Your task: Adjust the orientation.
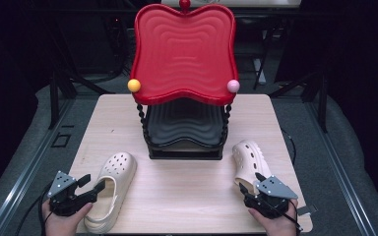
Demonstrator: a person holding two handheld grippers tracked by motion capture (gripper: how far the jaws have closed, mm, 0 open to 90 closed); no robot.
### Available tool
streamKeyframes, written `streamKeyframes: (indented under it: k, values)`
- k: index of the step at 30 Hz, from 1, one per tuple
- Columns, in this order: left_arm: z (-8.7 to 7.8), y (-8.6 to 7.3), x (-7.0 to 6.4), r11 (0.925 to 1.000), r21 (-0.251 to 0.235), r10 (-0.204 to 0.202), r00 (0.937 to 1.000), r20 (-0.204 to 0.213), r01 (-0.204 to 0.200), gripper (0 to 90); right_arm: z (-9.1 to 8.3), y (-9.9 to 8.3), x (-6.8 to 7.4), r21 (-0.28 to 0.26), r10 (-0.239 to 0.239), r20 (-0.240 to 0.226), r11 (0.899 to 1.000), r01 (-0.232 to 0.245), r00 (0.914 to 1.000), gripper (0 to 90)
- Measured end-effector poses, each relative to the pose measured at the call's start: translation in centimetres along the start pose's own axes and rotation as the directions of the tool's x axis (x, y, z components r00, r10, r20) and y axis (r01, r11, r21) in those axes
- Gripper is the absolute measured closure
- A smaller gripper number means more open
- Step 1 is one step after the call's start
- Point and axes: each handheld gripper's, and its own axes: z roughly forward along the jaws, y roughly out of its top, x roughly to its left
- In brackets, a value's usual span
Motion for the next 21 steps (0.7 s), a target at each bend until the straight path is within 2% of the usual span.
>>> streamKeyframes:
  k: [2,3,6,7,8,9,10,11,12,15,16,17,18,21]
  values:
    - [0.1,-0.1,-0.1,0.9999,0.007,0.011,0.9999,0.005,-0.011,44.8,0.1,0.0,-0.2,-0.008,0.021,-0.013,1.000,-0.021,0.9997,44.2]
    - [0.1,-0.1,-0.1,0.9996,0.019,0.019,0.9998,0.000,-0.019,45.6,0.0,-0.1,-0.4,-0.011,0.017,-0.019,1.000,-0.017,0.9997,45.7]
    - [0.2,-0.2,-0.5,0.9981,0.035,0.052,0.9984,-0.024,-0.051,46.6,-0.1,-0.4,-0.3,-0.029,-0.008,0.008,1.000,0.008,0.9999,47.5]
    - [0.1,-0.1,-0.6,0.9974,0.038,0.062,0.9975,-0.035,-0.061,47.9,-0.3,-0.2,0.0,-0.024,-0.025,0.033,0.999,0.026,0.9991,48.5]
    - [0.0,-0.1,-0.6,0.9970,0.033,0.071,0.9965,-0.043,-0.070,47.9,-0.3,-0.2,0.0,-0.024,-0.025,0.033,0.999,0.026,0.9991,48.5]
    - [-0.1,-0.1,-0.7,0.9967,0.028,0.078,0.9960,-0.045,-0.076,47.9,-0.4,-0.1,0.1,-0.034,-0.041,0.055,0.999,0.043,0.9976,48.1]
    - [-0.3,-0.1,-0.6,0.9977,0.020,0.065,0.9975,-0.027,-0.065,49.0,-0.7,0.1,0.5,-0.059,-0.069,0.108,0.995,0.075,0.9918,46.9]
    - [-0.3,-0.1,-0.6,0.9977,0.020,0.065,0.9975,-0.027,-0.065,49.1,-0.7,0.1,0.5,-0.059,-0.069,0.108,0.995,0.075,0.9918,46.9]
    - [-0.4,-0.1,-0.4,0.9982,0.007,0.060,0.9982,0.007,-0.060,49.4,-1.0,0.3,0.7,-0.057,-0.068,0.118,0.996,0.075,0.9907,48.7]
    - [-0.3,-0.3,-0.2,0.9981,-0.002,0.062,0.9980,0.014,-0.062,53.9,-1.1,0.3,0.8,-0.067,-0.054,0.098,0.996,0.061,0.9937,48.7]
    - [-0.1,-0.4,0.0,0.9984,0.007,0.057,0.9978,0.034,-0.057,56.6,-1.1,0.2,0.8,-0.060,-0.043,0.074,0.997,0.048,0.9963,49.4]
    - [-0.1,-0.4,0.0,0.9984,0.007,0.057,0.9978,0.034,-0.057,56.9,-1.1,0.2,0.8,-0.060,-0.043,0.074,0.997,0.048,0.9963,49.4]
    - [0.0,-0.5,0.2,0.9979,0.021,0.061,0.9981,0.012,-0.061,57.7,-0.9,0.0,0.8,-0.061,-0.026,0.058,0.998,0.029,0.9980,51.2]
    - [-0.1,-0.5,0.4,0.9980,0.024,0.058,0.9983,0.003,-0.058,58.2,-0.7,-0.1,0.7,-0.061,-0.013,0.036,0.998,0.015,0.9993,52.9]
